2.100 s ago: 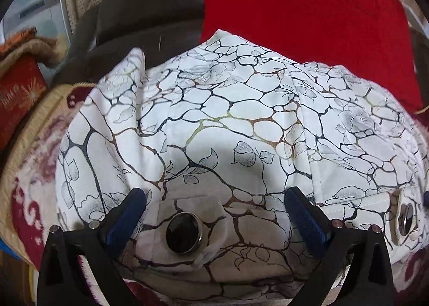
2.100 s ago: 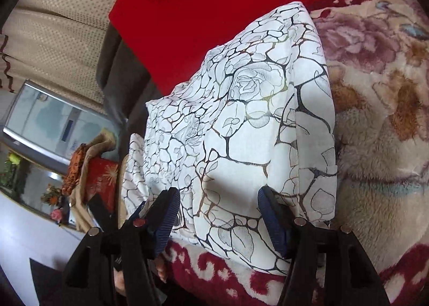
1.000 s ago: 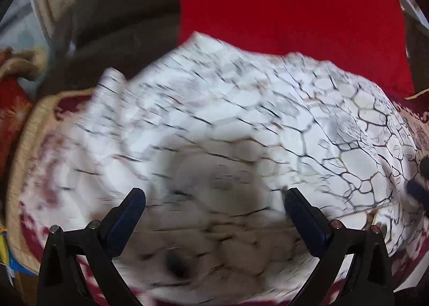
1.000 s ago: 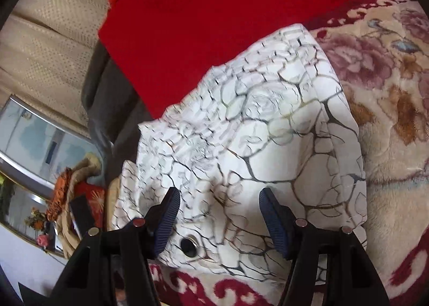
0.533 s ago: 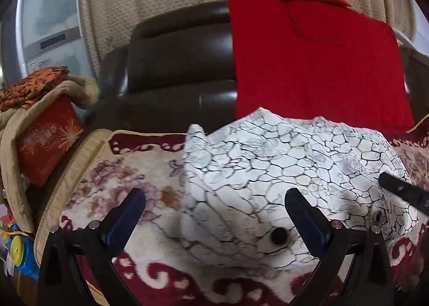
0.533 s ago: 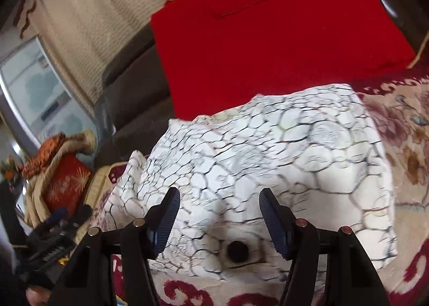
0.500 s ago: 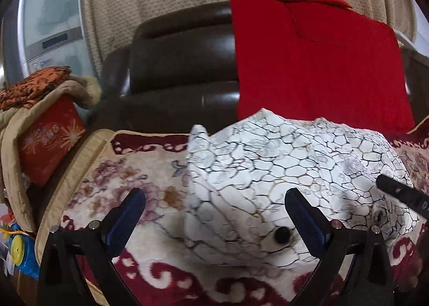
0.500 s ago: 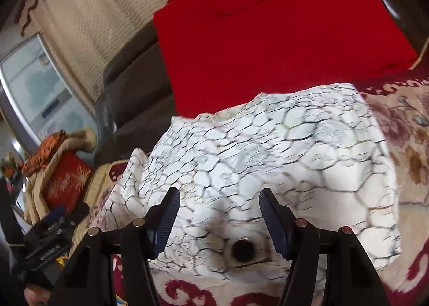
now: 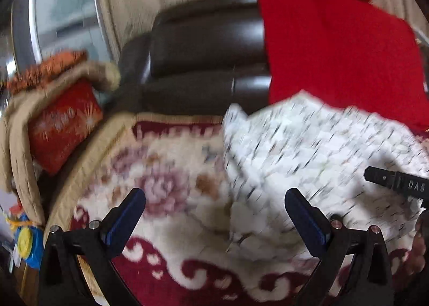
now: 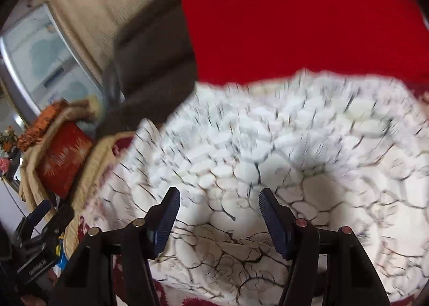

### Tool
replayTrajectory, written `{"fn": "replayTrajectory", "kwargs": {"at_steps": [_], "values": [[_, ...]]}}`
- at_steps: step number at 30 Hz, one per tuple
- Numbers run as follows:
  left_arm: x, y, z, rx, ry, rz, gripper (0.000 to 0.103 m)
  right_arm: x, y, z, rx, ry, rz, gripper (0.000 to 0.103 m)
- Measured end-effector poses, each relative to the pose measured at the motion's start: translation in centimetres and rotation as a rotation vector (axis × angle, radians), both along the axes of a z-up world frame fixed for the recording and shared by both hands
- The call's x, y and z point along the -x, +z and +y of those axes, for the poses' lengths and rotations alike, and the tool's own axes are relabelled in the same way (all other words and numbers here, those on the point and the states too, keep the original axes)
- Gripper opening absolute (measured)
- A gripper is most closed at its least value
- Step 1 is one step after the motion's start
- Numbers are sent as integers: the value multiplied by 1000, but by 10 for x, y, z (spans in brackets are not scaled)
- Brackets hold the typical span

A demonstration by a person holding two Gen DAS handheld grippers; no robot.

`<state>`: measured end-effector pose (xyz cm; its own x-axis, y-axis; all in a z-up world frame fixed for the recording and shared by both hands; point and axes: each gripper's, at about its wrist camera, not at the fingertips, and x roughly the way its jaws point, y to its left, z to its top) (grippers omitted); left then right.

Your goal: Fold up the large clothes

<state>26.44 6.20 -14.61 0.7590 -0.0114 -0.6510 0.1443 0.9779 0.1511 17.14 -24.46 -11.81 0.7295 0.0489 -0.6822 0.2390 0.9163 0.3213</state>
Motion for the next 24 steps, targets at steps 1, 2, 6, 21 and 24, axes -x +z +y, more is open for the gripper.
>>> {"fn": "replayTrajectory", "kwargs": {"at_steps": [1, 2, 6, 21, 24], "values": [[-7, -12, 6, 8, 24, 59, 103, -8, -10, -4, -28, -6, 56, 66], [-11, -24, 15, 31, 52, 120, 103, -14, -19, -6, -48, -7, 101, 66], [8, -49, 52, 259, 117, 230, 103, -5, -8, -5, -51, 16, 47, 66], [-26, -80, 11, 797, 144, 313, 101, 27, 9, -49, -99, -51, -37, 34], [-26, -70, 6, 763, 140, 240, 53, 22, 3, -55, -158, -37, -19, 34]]}}
